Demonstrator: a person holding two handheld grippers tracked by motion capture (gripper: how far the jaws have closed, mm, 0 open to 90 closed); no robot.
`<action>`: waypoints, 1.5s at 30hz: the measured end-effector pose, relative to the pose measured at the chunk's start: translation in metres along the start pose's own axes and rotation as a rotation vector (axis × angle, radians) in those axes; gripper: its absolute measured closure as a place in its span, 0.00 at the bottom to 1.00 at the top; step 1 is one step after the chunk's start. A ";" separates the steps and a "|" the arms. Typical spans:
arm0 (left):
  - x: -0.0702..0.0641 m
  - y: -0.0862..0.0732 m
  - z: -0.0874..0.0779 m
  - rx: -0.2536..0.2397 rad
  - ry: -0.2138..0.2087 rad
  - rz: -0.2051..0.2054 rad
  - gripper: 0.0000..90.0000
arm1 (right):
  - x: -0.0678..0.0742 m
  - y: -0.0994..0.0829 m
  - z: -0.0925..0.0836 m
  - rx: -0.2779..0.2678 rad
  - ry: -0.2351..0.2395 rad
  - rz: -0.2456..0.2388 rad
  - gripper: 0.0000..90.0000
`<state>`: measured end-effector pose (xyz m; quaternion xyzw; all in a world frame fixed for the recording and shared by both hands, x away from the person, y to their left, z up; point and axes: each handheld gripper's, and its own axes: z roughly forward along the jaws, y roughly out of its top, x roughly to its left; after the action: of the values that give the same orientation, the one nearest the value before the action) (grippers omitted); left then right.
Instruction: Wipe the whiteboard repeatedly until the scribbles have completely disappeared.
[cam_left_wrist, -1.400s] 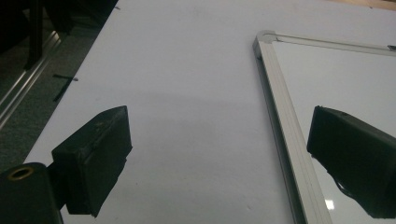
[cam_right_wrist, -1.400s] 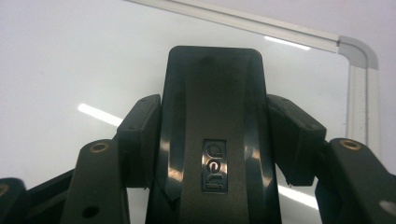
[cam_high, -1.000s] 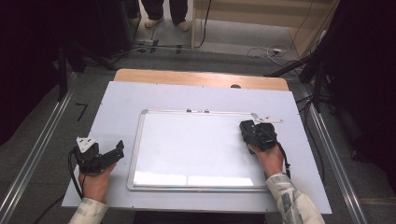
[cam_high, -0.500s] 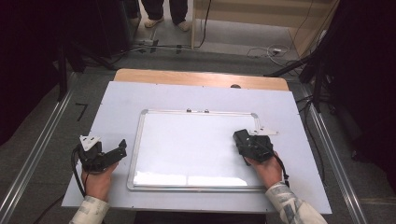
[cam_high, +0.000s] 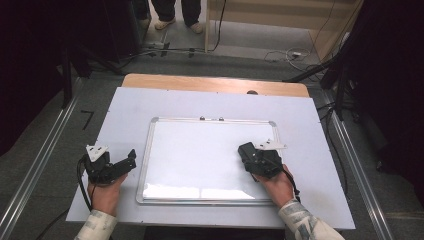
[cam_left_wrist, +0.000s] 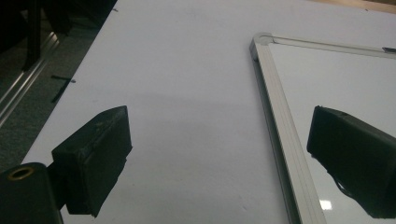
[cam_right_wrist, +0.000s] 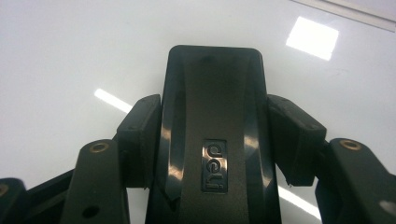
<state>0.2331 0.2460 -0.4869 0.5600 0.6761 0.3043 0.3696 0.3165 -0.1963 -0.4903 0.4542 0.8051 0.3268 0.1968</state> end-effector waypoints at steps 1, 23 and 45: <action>0.001 0.000 0.000 -0.004 -0.002 -0.004 0.07 | -0.002 0.002 0.001 0.000 -0.003 0.003 0.43; 0.004 -0.001 -0.001 0.001 0.006 -0.010 0.07 | -0.035 0.003 0.002 0.001 -0.054 0.053 0.43; 0.003 -0.002 0.000 0.003 0.009 -0.013 0.07 | -0.005 -0.002 -0.001 -0.004 0.004 -0.014 0.42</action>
<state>0.2315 0.2482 -0.4889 0.5548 0.6819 0.3032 0.3679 0.3175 -0.2018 -0.4907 0.4473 0.8080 0.3281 0.1985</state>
